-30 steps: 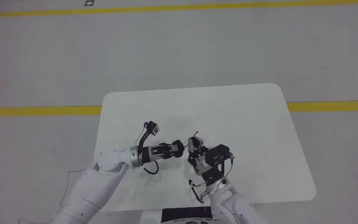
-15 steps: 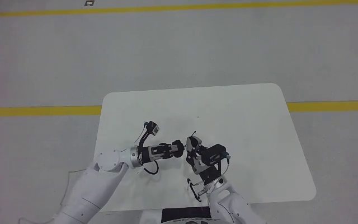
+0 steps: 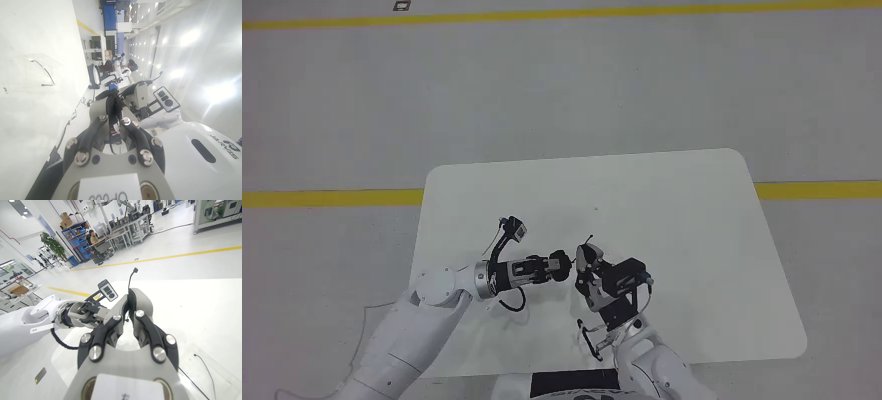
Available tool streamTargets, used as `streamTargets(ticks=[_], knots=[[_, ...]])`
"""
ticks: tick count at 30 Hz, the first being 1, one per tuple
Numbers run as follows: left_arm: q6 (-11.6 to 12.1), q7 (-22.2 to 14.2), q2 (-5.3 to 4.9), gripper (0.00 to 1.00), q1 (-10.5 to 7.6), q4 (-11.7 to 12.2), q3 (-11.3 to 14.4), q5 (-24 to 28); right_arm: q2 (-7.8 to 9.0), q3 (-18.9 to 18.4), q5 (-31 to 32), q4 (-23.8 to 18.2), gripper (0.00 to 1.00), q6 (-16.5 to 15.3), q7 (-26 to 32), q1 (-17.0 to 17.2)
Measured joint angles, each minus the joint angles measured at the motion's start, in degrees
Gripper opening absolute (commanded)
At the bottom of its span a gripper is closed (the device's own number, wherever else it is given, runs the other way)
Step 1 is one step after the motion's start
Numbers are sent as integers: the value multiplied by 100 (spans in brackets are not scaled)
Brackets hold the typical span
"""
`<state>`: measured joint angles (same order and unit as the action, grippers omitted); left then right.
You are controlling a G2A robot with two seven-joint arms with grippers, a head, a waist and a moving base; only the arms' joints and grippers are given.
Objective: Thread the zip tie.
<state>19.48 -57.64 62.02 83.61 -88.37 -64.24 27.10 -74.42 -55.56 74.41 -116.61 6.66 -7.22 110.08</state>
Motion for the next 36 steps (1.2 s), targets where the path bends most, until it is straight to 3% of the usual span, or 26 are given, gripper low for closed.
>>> streamTargets(ticks=[36], knots=[[0,0,0,0,0,0,0,0,43,21,7,1,0,56,65,-50]])
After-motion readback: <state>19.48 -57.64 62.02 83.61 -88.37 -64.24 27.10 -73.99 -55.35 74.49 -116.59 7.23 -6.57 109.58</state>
